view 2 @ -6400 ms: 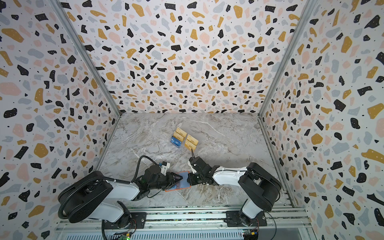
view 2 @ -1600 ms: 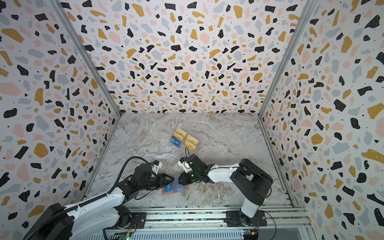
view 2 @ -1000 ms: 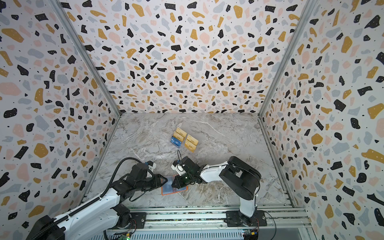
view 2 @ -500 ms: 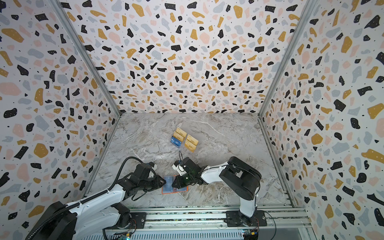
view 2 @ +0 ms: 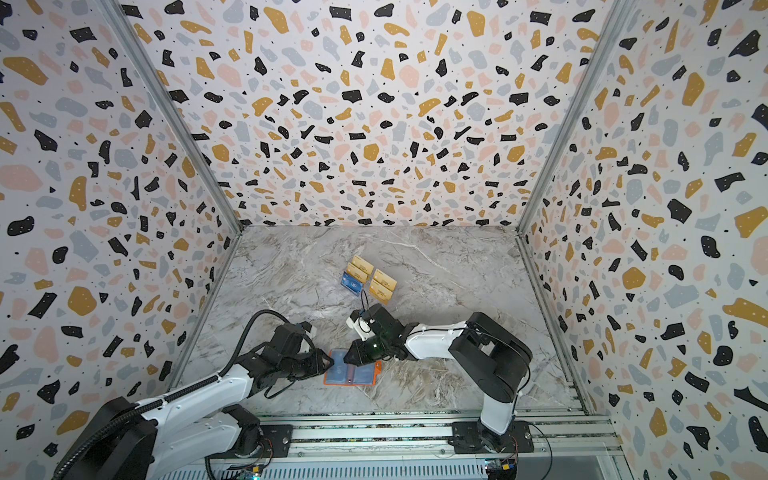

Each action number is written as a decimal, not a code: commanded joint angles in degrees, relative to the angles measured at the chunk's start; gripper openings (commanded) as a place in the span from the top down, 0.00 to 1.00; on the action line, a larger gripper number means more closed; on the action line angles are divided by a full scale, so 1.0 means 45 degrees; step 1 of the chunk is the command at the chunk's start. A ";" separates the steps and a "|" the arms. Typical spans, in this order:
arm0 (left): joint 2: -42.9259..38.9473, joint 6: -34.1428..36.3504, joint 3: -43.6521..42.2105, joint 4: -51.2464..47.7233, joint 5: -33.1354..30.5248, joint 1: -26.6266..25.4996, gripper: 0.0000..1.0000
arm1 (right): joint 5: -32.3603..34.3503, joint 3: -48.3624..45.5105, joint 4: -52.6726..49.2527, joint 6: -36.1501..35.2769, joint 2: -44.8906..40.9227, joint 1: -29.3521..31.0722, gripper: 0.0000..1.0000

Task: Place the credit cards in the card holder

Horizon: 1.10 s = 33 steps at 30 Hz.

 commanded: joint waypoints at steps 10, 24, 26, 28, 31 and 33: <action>-0.0599 -0.0219 0.1385 0.0030 0.1414 0.0010 0.65 | -0.0283 0.2644 -0.2075 -0.1851 -0.0079 -0.0895 0.83; -0.0155 -0.0907 0.0163 0.2119 0.1363 -0.0039 0.67 | 0.0854 1.0759 -0.6423 -0.5853 0.3998 -0.3037 0.74; -0.0030 -0.0885 0.0195 0.2244 0.1339 -0.0029 0.67 | 0.1306 1.1988 -0.7132 -0.6310 0.4736 -0.3138 0.74; 0.0104 -0.0768 0.0273 0.2197 0.1303 -0.0029 0.67 | 0.1687 1.3531 -0.8362 -0.6791 0.5620 -0.3156 0.73; 0.0118 -0.0626 0.0325 0.2121 0.1217 -0.0029 0.67 | 0.2181 1.5436 -0.9702 -0.7126 0.6713 -0.3156 0.73; 0.0156 -0.0601 0.0319 0.2101 0.1190 -0.0030 0.66 | 0.2492 1.6269 -1.0272 -0.7222 0.7149 -0.3164 0.72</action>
